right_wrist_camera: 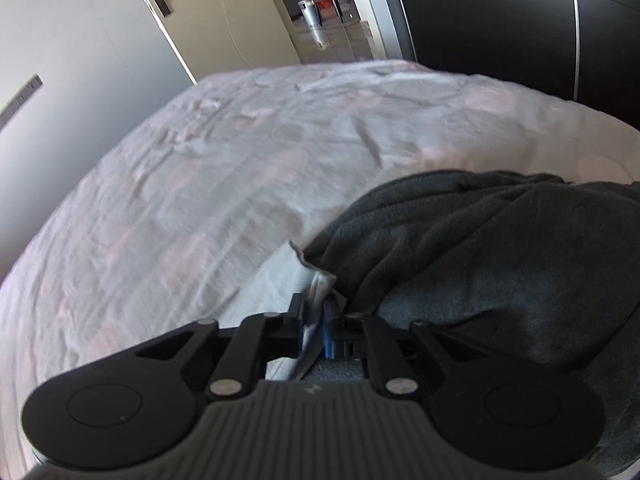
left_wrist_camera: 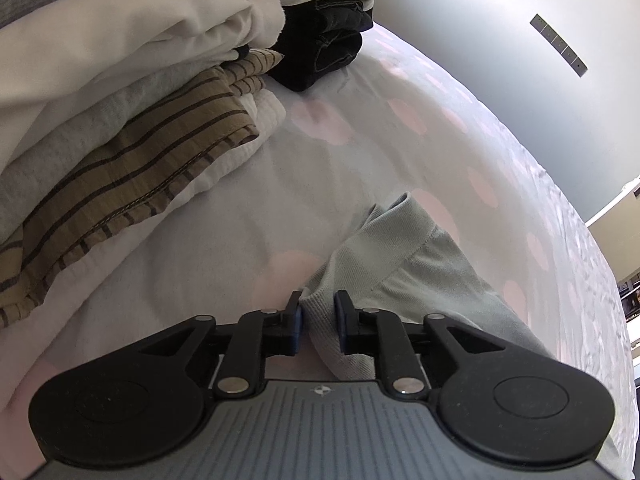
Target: Fold clothes
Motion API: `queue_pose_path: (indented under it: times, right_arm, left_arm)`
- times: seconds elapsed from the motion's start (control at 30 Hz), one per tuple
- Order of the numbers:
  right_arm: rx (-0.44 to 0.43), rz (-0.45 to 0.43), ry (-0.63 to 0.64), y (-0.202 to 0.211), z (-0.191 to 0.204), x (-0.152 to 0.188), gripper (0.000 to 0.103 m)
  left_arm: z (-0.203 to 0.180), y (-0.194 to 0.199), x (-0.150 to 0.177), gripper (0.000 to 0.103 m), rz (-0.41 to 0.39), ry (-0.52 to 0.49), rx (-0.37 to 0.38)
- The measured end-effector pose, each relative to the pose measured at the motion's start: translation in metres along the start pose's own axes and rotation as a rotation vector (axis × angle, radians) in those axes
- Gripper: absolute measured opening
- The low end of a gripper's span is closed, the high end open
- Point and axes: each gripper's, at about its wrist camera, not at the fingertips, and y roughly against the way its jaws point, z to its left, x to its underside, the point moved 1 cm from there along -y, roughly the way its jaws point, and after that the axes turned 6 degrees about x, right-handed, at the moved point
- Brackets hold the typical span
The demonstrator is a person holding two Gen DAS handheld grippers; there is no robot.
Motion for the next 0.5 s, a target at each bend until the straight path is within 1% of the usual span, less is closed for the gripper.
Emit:
queue_pose_path:
  times: [0.03, 0.07, 0.13, 0.17, 0.23, 0.3, 0.37, 0.4, 0.47, 0.5]
  right_arm:
    - [-0.001, -0.008, -0.005, 0.003, -0.002, -0.001, 0.039]
    - [-0.003, -0.008, -0.011, 0.004, -0.004, -0.001, 0.038]
    - [-0.004, 0.012, -0.027, 0.001, -0.007, -0.001, 0.037]
    - [0.002, 0.019, -0.033, -0.002, -0.008, 0.001, 0.037]
    - [0.01, 0.029, -0.046, -0.008, -0.009, 0.004, 0.037]
    - [0.008, 0.034, -0.066, -0.014, -0.009, 0.008, 0.037]
    - [-0.016, 0.042, -0.083, -0.019, -0.007, 0.011, 0.033]
    - [-0.031, 0.047, -0.09, -0.021, -0.005, 0.013, 0.025]
    - [-0.025, 0.031, -0.065, -0.019, 0.003, 0.015, 0.019]
    - [-0.02, 0.015, -0.045, -0.016, 0.008, 0.015, 0.014]
  left_arm:
    - [0.001, 0.002, 0.002, 0.024, -0.009, 0.003, 0.004]
    - [0.001, 0.003, 0.005, 0.025, -0.017, 0.0, 0.006]
    - [0.001, 0.008, 0.01, 0.033, -0.034, -0.013, 0.003]
    - [0.001, 0.011, 0.013, 0.036, -0.043, -0.022, -0.001]
    - [0.002, 0.018, 0.018, 0.048, -0.06, -0.036, -0.004]
    - [0.005, 0.025, 0.022, 0.051, -0.074, -0.041, 0.014]
    - [0.01, 0.03, 0.027, 0.052, -0.09, -0.053, 0.032]
    - [0.013, 0.032, 0.029, 0.053, -0.099, -0.059, 0.039]
    - [0.017, 0.034, 0.032, 0.053, -0.107, -0.049, 0.042]
    - [0.018, 0.034, 0.033, 0.053, -0.112, -0.038, 0.045]
